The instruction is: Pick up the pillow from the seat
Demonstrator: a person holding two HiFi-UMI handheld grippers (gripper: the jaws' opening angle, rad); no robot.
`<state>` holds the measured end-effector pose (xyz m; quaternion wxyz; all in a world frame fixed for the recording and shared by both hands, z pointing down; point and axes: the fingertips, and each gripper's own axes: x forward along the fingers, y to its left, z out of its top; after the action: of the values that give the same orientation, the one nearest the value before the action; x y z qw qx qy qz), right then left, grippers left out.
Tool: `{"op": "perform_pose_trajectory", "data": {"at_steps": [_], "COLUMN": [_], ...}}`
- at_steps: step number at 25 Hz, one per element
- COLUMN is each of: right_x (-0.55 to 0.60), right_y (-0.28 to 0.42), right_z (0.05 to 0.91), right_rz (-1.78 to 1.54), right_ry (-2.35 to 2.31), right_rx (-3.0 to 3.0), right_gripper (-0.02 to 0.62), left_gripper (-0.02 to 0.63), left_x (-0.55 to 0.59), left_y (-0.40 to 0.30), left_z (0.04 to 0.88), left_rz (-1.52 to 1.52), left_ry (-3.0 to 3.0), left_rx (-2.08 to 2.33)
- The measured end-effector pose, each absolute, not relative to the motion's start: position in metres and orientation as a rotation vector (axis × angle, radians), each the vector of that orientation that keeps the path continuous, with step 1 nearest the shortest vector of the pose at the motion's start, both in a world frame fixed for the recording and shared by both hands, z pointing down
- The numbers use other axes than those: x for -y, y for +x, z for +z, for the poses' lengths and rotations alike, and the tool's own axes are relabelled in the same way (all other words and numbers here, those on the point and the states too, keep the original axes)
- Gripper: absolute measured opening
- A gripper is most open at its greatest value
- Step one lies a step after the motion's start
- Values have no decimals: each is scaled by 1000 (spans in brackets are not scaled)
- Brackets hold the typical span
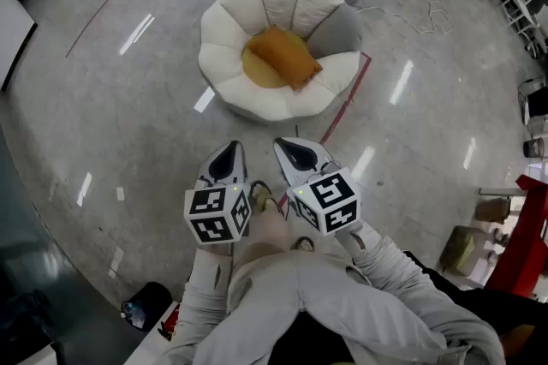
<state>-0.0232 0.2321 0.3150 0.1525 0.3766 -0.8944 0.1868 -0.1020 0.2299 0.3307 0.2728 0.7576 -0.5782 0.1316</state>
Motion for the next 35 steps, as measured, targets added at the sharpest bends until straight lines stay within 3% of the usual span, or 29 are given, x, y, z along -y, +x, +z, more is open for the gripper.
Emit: {"op": "perform_pose_trajectory", "data": {"at_steps": [7,14,24,35], "right_x": [-397,-489,-499,-418], "right_y": [68,106,90,57], "right_z": [324,336,328,324], "right_rz": [580,643,661,614], "right_ry": [1185,1196,1115,1095], "right_rx": [2501,2451,2510,2519], "right_gripper": [-2,-2,0,0], "left_gripper": [5,5,5,5], "left_x": [-401,-496,-504,-425], "left_y": [-21,8,-1,-35], "left_z": [334,352,332,330], "left_rz": [377,447,419,401], "left_ry": [1996,1968,2010,2025], "left_rx": [1459,1404,1482,1506]}}
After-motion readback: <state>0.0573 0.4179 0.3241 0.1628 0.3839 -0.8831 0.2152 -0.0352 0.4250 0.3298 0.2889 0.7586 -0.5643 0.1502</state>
